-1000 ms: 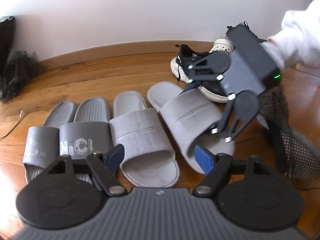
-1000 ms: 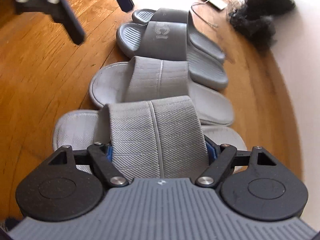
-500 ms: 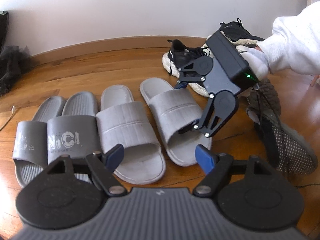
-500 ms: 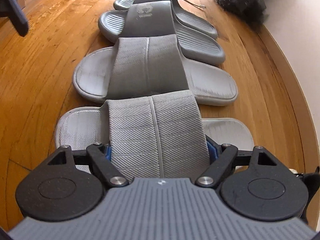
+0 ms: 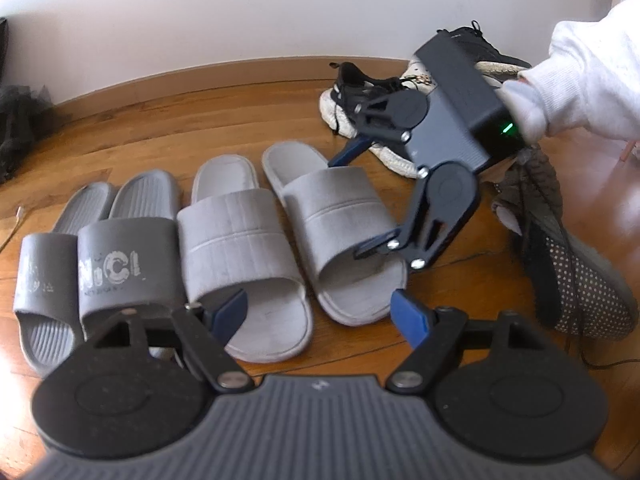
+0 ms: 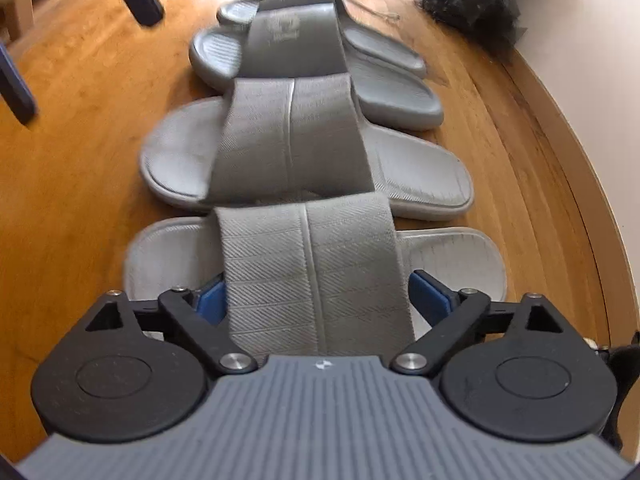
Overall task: Organize scattered shoes
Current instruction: 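Grasp the dark polka-dot slipper with the left tool, then lift the polka-dot slipper with the left tool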
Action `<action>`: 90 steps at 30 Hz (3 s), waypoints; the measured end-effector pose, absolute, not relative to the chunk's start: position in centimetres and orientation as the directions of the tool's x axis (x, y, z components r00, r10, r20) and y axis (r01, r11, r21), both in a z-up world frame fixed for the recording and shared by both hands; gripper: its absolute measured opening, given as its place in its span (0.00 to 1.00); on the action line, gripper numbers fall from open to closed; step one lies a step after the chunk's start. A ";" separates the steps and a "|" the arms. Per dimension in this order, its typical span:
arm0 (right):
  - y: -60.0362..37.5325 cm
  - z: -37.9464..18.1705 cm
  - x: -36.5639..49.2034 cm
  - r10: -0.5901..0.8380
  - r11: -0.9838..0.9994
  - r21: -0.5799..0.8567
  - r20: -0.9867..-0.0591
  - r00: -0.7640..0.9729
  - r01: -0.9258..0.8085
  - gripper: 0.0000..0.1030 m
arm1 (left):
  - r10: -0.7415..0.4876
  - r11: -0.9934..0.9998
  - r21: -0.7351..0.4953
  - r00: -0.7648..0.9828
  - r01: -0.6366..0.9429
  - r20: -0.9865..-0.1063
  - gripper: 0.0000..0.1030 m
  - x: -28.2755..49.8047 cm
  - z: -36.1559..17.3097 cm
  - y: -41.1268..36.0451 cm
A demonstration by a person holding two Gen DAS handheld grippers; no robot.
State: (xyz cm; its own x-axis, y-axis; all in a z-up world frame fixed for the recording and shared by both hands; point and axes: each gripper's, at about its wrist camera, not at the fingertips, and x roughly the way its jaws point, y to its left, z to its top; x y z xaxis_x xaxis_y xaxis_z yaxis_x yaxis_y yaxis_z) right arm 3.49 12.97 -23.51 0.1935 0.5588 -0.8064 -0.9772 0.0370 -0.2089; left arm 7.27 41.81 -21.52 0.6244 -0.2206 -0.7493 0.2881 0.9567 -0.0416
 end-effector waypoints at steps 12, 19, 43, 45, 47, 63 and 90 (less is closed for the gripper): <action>0.4 -13.2 2.2 0.707 0.290 0.092 -0.691 0.149 -0.953 0.96 | -0.280 0.919 -0.035 0.586 0.393 -0.760 0.76 6.8 -21.0 38.1; -7.8 -11.3 -0.1 0.639 0.445 0.176 -0.750 0.173 -0.878 0.97 | -0.379 0.877 -0.142 0.479 0.459 -0.792 0.77 6.7 -21.5 36.0; -24.8 -14.9 -8.5 0.486 0.776 0.291 -0.841 0.238 -0.560 0.98 | -0.353 0.879 -0.134 0.433 0.458 -0.830 0.89 21.2 -20.5 19.8; -25.1 -15.3 -8.8 0.498 0.768 0.307 -0.838 0.222 -0.561 0.98 | -0.350 0.892 -0.166 0.408 0.421 -0.843 0.89 21.3 -21.6 19.0; -25.6 -15.8 -8.8 0.509 0.763 0.328 -0.836 0.205 -0.557 0.98 | -0.348 0.904 -0.187 0.406 0.385 -0.845 0.89 21.0 -21.4 19.6; -24.4 -22.4 -3.9 0.640 0.639 0.529 -0.768 0.004 -0.559 0.99 | -0.482 0.873 -0.474 0.358 0.116 -0.800 0.94 9.1 -26.1 34.6; -30.3 -21.8 -8.3 0.556 0.759 0.468 -0.827 0.078 -0.453 0.99 | -0.651 0.759 -0.615 0.237 0.213 -0.721 0.84 10.5 -23.4 23.8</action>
State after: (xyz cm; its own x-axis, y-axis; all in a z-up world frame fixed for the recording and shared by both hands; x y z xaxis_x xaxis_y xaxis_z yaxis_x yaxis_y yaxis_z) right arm -8.33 -30.34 -21.82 0.0776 0.5564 -0.8273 -0.4526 0.7590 0.4680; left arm 10.53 23.79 -23.43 0.2369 -0.6511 -0.7211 0.2133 0.7589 -0.6153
